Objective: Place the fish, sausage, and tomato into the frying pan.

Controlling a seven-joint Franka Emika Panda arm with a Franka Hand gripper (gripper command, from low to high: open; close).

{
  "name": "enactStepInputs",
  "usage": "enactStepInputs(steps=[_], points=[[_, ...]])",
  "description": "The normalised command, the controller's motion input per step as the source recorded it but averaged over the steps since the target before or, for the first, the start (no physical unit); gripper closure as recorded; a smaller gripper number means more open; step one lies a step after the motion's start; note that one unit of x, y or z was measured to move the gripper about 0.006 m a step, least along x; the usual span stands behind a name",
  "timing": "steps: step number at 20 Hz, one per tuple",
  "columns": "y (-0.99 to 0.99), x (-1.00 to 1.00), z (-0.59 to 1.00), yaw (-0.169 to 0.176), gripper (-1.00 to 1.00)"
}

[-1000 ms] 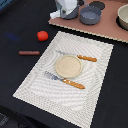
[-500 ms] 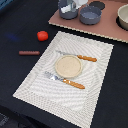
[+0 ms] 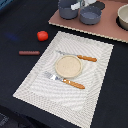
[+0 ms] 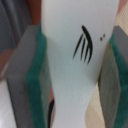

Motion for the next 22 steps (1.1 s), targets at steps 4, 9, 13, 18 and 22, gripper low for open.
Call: enactStepInputs(steps=[4,9,13,18,22], points=[[0.72,0.86,0.03,0.0,1.0],[0.58,0.69,0.0,0.0,-1.0],[0.43,0.32,0.25,0.0,-1.0],[0.25,-0.02,0.59,0.0,-1.0],[-0.2,-0.41,0.66,-0.002,-1.0]])
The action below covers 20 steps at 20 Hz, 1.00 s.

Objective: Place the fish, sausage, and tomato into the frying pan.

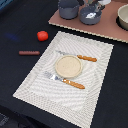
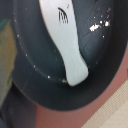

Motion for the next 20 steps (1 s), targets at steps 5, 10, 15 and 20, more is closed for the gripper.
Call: enactStepInputs(steps=[5,10,15,20], points=[[-0.75,-0.57,0.35,-0.001,-1.0],[-0.86,-0.5,0.06,0.0,-1.0],[-0.9,-0.52,-0.22,0.0,-1.0],[-0.9,-0.59,-0.39,0.0,-1.0]])
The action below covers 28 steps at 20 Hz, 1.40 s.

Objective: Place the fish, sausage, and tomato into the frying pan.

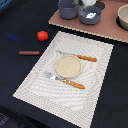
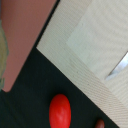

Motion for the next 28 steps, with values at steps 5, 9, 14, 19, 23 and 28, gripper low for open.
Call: enactStepInputs(steps=[5,9,14,19,23,28], points=[[-0.89,-0.61,-0.38,0.0,-1.0],[-0.84,-0.68,-0.24,0.0,-1.0],[-0.77,-0.74,-0.22,-0.003,-1.0],[-0.76,-0.74,-0.26,-0.001,-1.0],[-0.58,-0.88,-0.27,0.0,-1.0],[-0.3,-0.99,-0.29,0.0,-1.0]])
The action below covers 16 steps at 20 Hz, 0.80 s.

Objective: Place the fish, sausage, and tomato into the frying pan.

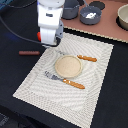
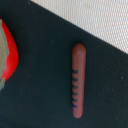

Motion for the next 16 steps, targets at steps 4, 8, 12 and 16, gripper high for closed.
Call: enactStepInputs(steps=[4,8,12,16], points=[[-0.14,-1.0,-0.3,0.0,-1.0],[-0.28,-0.96,-0.33,0.0,-1.0],[-0.28,-0.98,-0.44,0.0,-1.0],[-0.13,-0.77,-0.47,0.004,-1.0]])
